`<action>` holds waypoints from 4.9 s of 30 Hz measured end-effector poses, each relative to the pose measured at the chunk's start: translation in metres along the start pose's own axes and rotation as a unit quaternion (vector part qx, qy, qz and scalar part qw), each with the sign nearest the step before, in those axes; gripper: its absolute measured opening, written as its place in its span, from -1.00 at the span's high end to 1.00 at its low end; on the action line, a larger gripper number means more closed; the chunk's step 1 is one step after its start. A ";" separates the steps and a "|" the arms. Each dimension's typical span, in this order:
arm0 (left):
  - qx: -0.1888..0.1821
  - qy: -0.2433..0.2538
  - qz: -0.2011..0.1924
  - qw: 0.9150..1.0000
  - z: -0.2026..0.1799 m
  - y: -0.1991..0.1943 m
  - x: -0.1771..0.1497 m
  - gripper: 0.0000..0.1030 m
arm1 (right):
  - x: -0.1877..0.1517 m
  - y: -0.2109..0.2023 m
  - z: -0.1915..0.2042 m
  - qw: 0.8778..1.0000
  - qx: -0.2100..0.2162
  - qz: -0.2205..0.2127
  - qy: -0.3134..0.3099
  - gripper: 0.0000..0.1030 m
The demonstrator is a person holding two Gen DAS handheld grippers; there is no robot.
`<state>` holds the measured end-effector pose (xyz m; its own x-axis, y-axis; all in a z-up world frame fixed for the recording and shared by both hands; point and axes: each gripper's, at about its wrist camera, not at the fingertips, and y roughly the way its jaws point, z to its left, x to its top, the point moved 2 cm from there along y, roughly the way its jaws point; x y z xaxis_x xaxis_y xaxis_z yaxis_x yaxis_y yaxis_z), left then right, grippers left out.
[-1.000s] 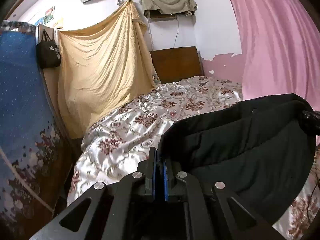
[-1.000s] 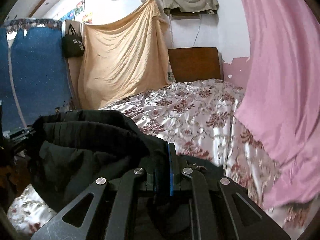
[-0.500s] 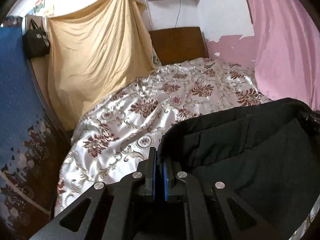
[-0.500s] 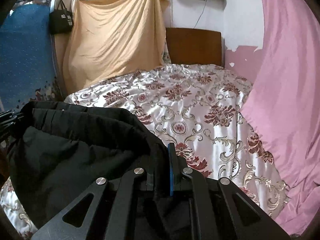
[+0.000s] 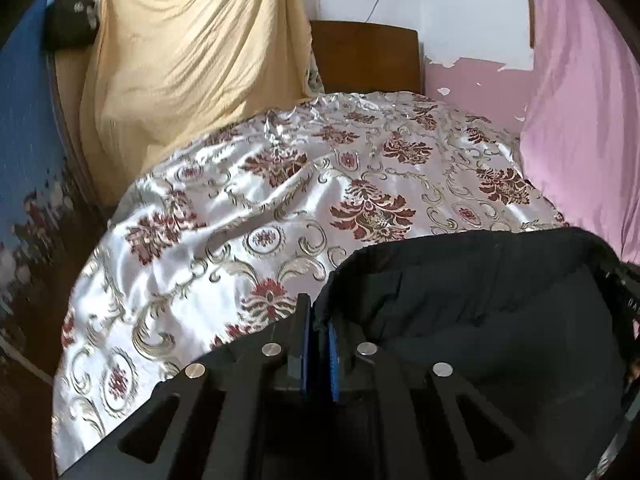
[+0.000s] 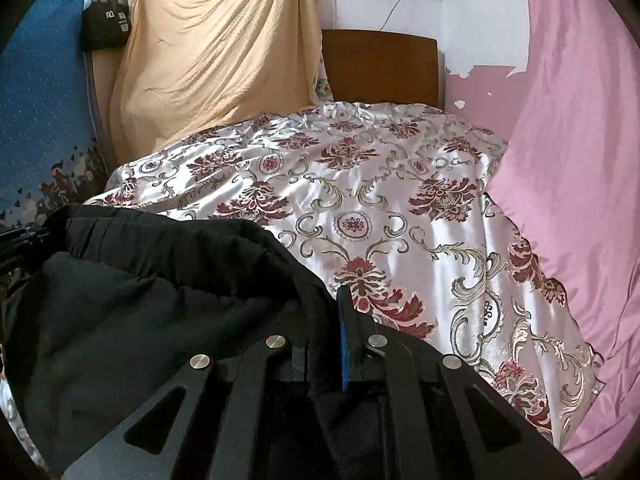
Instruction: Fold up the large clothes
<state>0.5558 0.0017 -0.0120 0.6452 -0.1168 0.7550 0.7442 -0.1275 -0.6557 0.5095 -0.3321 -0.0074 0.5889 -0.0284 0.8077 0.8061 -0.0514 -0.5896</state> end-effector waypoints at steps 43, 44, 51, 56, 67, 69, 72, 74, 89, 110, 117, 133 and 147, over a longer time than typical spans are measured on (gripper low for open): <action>-0.047 -0.046 -0.018 0.998 -0.014 0.030 -0.052 -1.00 | -0.043 0.045 -0.005 0.998 0.035 0.039 0.032 -0.77; -0.058 -0.054 -0.009 0.997 -0.012 0.036 -0.054 -1.00 | -0.047 0.053 -0.008 0.997 0.044 0.047 0.041 -0.77; -0.082 -0.066 0.003 0.994 -0.016 0.062 -0.058 -1.00 | -0.060 0.086 -0.015 0.994 0.065 0.056 0.075 -0.84; -0.093 -0.076 -0.025 0.992 -0.015 0.062 -0.064 -1.00 | -0.067 0.090 -0.019 0.991 0.079 0.038 0.097 -0.86; -0.118 -0.097 -0.048 0.987 -0.010 0.066 -0.070 -1.00 | -0.073 0.092 -0.022 0.990 0.090 0.017 0.109 -0.89; -0.123 -0.100 -0.050 0.986 -0.009 0.066 -0.071 -1.00 | -0.073 0.092 -0.023 0.990 0.091 0.016 0.110 -0.89; -0.129 -0.105 -0.052 0.985 -0.007 0.068 -0.071 -1.00 | -0.074 0.092 -0.023 0.989 0.092 0.016 0.112 -0.90; -0.130 -0.106 -0.052 0.984 -0.007 0.068 -0.071 -1.00 | -0.075 0.093 -0.024 0.989 0.094 0.015 0.113 -0.90; -0.161 -0.126 -0.069 0.976 0.003 0.066 -0.079 -1.00 | -0.079 0.084 -0.032 0.985 0.115 -0.014 0.128 -0.92; -0.128 -0.248 -0.030 0.960 0.077 0.025 -0.089 -1.00 | -0.108 0.049 -0.129 0.938 0.202 0.003 0.281 -0.97; -0.105 -0.190 0.046 0.975 0.102 0.033 -0.103 -1.00 | -0.120 0.059 -0.144 0.939 0.181 0.054 0.286 -0.97; -0.242 -0.176 0.078 0.951 0.111 0.070 -0.141 -1.00 | -0.104 0.062 -0.133 0.949 0.223 0.026 0.222 -0.98; -0.295 -0.158 0.078 0.939 0.114 0.075 -0.142 -1.00 | -0.118 0.093 -0.107 0.927 0.295 0.103 0.208 -0.98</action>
<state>0.5396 0.1208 -0.1675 0.8269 0.1059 0.5522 0.4704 -0.6682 -0.5763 0.5092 -0.4402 -0.1565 0.7593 -0.3657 0.5383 0.6430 0.5495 -0.5335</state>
